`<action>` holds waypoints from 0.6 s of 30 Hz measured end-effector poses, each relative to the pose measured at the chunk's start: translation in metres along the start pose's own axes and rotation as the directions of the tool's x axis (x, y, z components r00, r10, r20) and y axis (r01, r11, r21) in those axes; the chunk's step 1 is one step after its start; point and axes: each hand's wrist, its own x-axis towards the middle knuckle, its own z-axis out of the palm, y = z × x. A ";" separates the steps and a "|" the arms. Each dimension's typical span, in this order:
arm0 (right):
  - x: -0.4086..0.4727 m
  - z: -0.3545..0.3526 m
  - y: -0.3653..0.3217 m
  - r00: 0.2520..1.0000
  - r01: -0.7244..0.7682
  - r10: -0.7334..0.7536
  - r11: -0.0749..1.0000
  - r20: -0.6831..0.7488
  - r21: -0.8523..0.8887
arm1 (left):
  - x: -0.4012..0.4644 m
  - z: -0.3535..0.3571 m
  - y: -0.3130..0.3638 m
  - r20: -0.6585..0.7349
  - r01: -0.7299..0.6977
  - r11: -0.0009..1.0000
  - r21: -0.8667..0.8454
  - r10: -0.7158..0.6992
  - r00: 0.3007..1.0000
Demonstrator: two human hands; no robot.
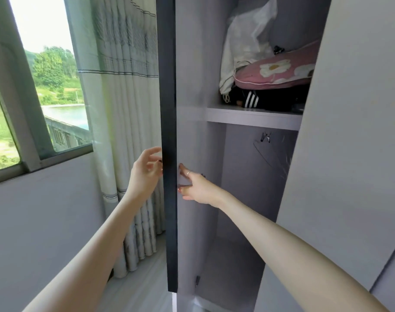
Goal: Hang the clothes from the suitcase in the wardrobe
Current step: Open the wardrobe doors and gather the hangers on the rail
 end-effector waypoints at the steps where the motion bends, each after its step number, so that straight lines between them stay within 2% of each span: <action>1: 0.006 0.008 -0.006 1.000 0.001 -0.001 1.000 0.019 0.013 | 0.001 -0.009 -0.005 -0.013 0.003 1.000 0.020 -0.002 1.000; 8: 0.038 0.046 -0.027 0.997 0.032 -0.033 0.999 0.068 0.013 | 0.004 -0.049 -0.022 0.071 0.087 0.996 0.008 -0.087 0.994; 12: 0.047 0.058 -0.032 0.994 0.041 -0.039 0.999 0.103 -0.011 | 0.003 -0.061 -0.026 0.100 0.101 0.993 0.066 -0.108 0.989; 14: 0.050 0.058 -0.030 0.995 0.036 -0.035 0.999 0.096 -0.011 | 0.002 -0.061 -0.023 0.018 0.068 0.991 0.111 -0.071 0.997; 16: 0.048 0.053 -0.024 0.998 0.021 -0.020 0.999 0.058 -0.027 | -0.001 -0.058 -0.018 -0.135 -0.002 0.982 0.190 0.028 0.990; 18: 0.042 0.041 -0.018 1.000 0.005 -0.004 0.999 0.008 -0.054 | -0.003 -0.050 -0.009 -0.193 -0.072 0.980 0.183 0.108 0.975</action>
